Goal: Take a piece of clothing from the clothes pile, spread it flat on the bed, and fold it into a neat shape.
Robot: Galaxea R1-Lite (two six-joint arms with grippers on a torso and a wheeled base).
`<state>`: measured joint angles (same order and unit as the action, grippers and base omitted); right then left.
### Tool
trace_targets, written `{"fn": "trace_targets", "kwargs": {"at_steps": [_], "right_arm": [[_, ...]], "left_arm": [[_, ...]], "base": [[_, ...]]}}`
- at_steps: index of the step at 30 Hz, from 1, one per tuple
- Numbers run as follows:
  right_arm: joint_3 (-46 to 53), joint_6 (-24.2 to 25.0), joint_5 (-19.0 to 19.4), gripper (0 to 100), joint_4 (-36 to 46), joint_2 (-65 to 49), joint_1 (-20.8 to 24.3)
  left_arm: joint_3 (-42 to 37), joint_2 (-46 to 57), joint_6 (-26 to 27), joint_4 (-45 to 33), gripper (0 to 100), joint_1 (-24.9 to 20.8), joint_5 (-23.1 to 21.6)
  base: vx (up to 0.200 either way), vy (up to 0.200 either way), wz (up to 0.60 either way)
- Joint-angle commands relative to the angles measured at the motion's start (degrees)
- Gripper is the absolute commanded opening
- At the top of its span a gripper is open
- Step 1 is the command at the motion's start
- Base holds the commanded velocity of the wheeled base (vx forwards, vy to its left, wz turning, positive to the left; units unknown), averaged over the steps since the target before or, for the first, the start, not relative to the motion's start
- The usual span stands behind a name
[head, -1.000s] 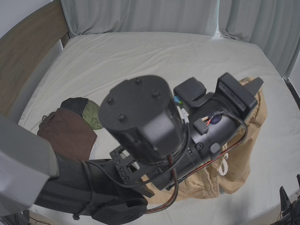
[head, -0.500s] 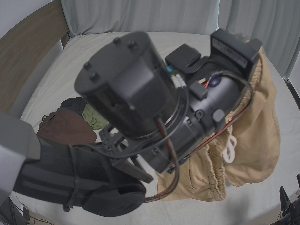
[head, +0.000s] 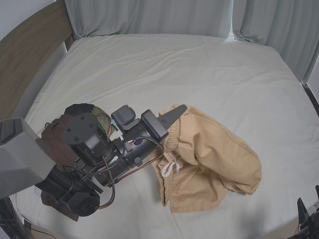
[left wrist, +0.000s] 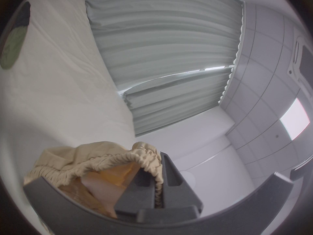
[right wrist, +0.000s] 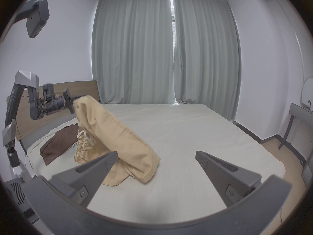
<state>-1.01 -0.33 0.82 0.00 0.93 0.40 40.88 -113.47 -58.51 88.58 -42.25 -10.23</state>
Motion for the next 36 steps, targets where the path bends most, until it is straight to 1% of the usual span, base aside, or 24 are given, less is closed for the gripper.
{"fn": "trace_targets", "kwargs": {"at_steps": [1,3,9,13,18,23,26,27,29,32,33,36], "right_arm": [[1.01,-0.02,0.06,100,0.00,-0.93,0.04],[1.01,-0.02,0.06,100,0.00,-0.93,0.04],[1.01,-0.02,0.06,100,0.00,-0.93,0.04],[1.01,-0.02,0.06,100,0.00,-0.93,0.04],[1.01,-0.02,0.06,100,0.00,-0.93,0.04],[1.01,-0.11,0.06,100,0.00,-0.93,0.04],[1.01,-0.11,-0.03,100,0.00,-0.93,0.04],[1.01,-0.11,-0.03,100,0.00,-0.93,0.04],[1.01,-0.11,0.06,100,0.00,-0.93,0.04],[1.01,-0.11,0.06,100,0.00,-0.93,0.04],[1.01,-0.11,0.06,100,0.00,-0.93,0.04],[1.01,-0.11,0.06,100,0.00,-0.93,0.04]], "left_arm": [[-5.02,-1.58,1.30,0.28,0,4.37,-2.60],[-5.54,-1.40,1.56,0.37,0,4.99,-3.13],[-8.62,-1.40,8.07,0.37,0,9.65,-7.17],[-10.03,-1.32,9.38,0.37,0,10.96,-8.23],[-11.17,-1.49,14.22,0.54,0,15.09,-9.28],[-14.07,-1.14,19.05,0.54,0,19.58,-12.98],[-14.77,-1.84,23.18,0.46,0,22.04,-13.41],[-14.77,-1.84,23.18,0.46,0,22.04,-13.41],[-15.30,-3.25,25.91,0.54,0,23.62,-13.33],[-15.30,-3.86,26.79,0.54,0,24.32,-13.24],[-15.39,-4.48,28.10,0.46,0,25.55,-13.15],[-15.56,-5.36,29.95,0.46,0,27.40,-13.15]], "base": [[0.000,0.000,0.00],[0.000,0.000,0.00],[0.000,0.000,0.00],[0.000,0.000,0.00],[0.000,0.000,0.00],[0.000,0.000,0.00],[0.000,0.000,0.00],[0.000,0.000,0.00],[0.000,0.000,0.00],[0.000,0.000,0.00],[0.000,0.000,0.00],[0.000,0.000,0.00]]}}
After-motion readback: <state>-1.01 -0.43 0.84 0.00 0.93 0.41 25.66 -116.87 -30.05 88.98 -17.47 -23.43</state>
